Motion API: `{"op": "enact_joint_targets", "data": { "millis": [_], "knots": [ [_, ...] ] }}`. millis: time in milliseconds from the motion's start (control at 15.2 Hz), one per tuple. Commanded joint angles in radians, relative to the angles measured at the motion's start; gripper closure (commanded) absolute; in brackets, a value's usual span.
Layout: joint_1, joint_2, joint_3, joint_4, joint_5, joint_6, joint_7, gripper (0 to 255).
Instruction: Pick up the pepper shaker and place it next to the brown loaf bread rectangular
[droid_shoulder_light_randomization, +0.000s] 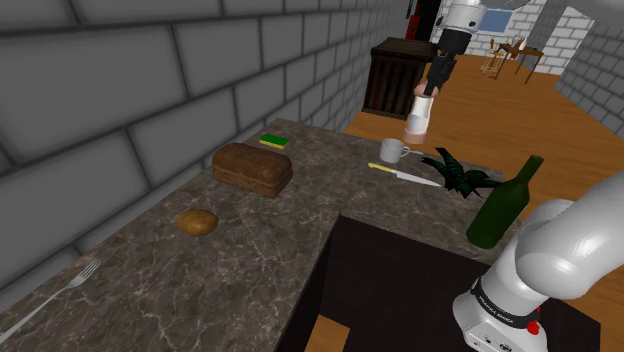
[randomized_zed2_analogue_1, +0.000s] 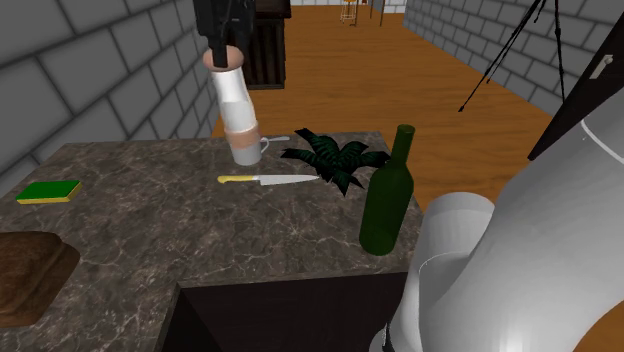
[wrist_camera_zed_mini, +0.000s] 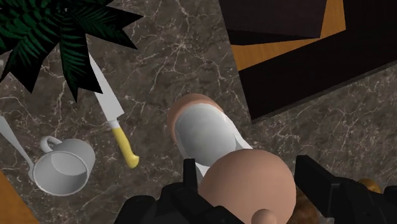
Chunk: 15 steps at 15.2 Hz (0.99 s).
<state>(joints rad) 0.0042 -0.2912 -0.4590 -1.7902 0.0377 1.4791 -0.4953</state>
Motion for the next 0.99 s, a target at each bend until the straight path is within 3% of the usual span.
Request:
{"op": "enact_joint_targets", "data": {
  "millis": [0,924],
  "knots": [
    [0.018,0.003,0.034,-0.008,0.012,0.016,0.052,255],
    [0.142,0.152,0.212,0.061,0.100,0.124,0.331,255]
  ]
}}
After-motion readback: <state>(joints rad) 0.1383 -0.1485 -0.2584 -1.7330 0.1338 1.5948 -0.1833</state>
